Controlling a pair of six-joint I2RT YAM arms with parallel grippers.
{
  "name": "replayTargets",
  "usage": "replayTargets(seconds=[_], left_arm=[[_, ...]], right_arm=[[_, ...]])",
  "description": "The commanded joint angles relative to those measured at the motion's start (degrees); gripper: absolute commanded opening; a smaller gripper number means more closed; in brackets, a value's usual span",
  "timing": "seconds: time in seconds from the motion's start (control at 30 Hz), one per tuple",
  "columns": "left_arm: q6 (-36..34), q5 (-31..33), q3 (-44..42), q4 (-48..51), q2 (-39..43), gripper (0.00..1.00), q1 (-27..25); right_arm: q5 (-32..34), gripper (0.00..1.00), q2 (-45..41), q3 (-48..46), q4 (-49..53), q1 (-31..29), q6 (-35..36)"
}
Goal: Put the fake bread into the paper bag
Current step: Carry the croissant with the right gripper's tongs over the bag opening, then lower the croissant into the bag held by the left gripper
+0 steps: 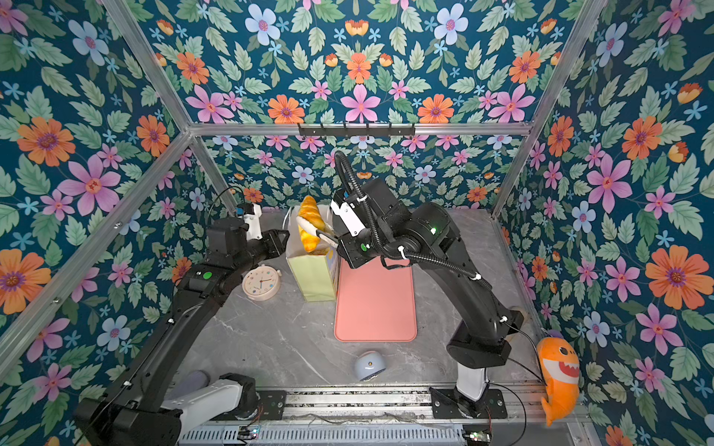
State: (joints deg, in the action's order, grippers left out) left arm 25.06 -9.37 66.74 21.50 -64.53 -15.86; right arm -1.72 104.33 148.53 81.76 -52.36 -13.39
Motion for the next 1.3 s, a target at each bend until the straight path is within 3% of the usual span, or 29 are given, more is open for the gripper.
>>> replayTargets(seconds=[0.0,0.1,0.23,0.93,1.27], left_arm=[[-0.32,-0.48,0.23,-0.32,-0.07,0.44,-0.01],[-0.27,-0.48,0.32,-0.34,-0.13,0.44,0.04],[-0.28,-0.58,0.51,-0.4,-0.16,0.44,-0.05],[0.17,-0.72,-0.09,-1.14,-1.17,0.44,0.0],[0.14,-0.65,-0.45,-1.19,-1.07,0.44,0.03]], right_arm=[[-1.7,0.32,-0.87,-0.17,-3.53,-0.11,0.02],[-2.31,0.32,-1.53,-1.7,-4.92,-0.11,0.2],[1.67,0.33,-1.58,-4.16,-5.93,-0.11,0.39],[12.64,0.32,10.28,-0.61,-4.17,-2.11,0.53],[10.04,0.32,11.55,1.68,-3.16,-2.13,-0.13]])
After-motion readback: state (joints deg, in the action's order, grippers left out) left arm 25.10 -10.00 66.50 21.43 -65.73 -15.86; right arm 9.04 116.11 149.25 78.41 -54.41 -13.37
